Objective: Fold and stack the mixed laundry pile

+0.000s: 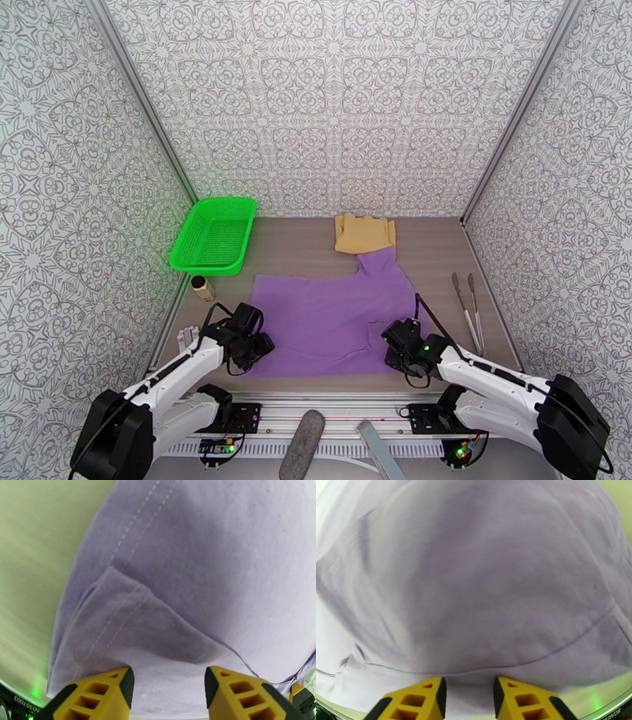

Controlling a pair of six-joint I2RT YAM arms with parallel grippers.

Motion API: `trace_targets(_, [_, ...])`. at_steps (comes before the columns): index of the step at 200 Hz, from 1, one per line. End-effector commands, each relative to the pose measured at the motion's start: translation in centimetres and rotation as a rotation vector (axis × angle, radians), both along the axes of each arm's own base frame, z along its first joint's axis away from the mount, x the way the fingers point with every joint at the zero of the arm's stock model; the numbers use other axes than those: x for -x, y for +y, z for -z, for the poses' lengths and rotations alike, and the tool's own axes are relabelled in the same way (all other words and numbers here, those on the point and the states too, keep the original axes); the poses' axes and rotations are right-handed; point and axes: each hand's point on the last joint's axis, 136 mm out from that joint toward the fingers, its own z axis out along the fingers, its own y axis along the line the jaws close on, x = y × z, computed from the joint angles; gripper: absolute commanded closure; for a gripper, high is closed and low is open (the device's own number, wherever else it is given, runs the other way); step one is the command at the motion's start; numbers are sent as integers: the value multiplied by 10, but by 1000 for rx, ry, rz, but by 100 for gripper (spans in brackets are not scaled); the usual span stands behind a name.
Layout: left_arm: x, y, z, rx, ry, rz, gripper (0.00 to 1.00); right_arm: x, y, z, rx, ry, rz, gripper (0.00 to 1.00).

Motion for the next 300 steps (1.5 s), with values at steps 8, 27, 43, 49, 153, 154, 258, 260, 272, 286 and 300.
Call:
trace_targets(8, [20, 20, -3, -85, 97, 22, 39, 6, -12, -5, 64, 20, 0, 57])
trace_targets(27, [6, 17, -23, -83, 44, 45, 33, -6, -10, -33, 91, -30, -48, 49])
trace_targets(43, [-11, 17, -48, -98, -13, 72, 29, -22, -3, -65, 93, -94, -98, 40])
trace_targets(49, [-18, 18, -59, -107, -38, 80, 28, -28, -1, -76, 95, -115, -118, 38])
trace_targets(153, [-207, 43, -114, -99, -241, 158, 43, -221, 23, -188, -21, -378, -486, 42])
trace_targets(154, [-208, 42, -113, -99, -240, 159, 43, -221, 23, -188, -21, -378, -486, 42])
trace_targets(258, [-277, 60, -47, -275, -109, 227, 43, -237, 30, -144, -78, -333, -516, 44])
trace_targets(260, [-278, 59, -47, -275, -112, 236, 43, -237, 30, -144, -79, -333, -515, 44])
trace_targets(272, [-280, 54, -48, -292, -125, 297, 44, -234, 30, -143, -82, -331, -513, 44])
trace_targets(286, [-281, 51, -52, -329, -135, 374, 52, -231, 30, -143, -93, -331, -507, 44])
trace_targets(300, [-280, 45, -56, -345, -149, 461, 53, -229, 31, -143, -108, -332, -504, 44])
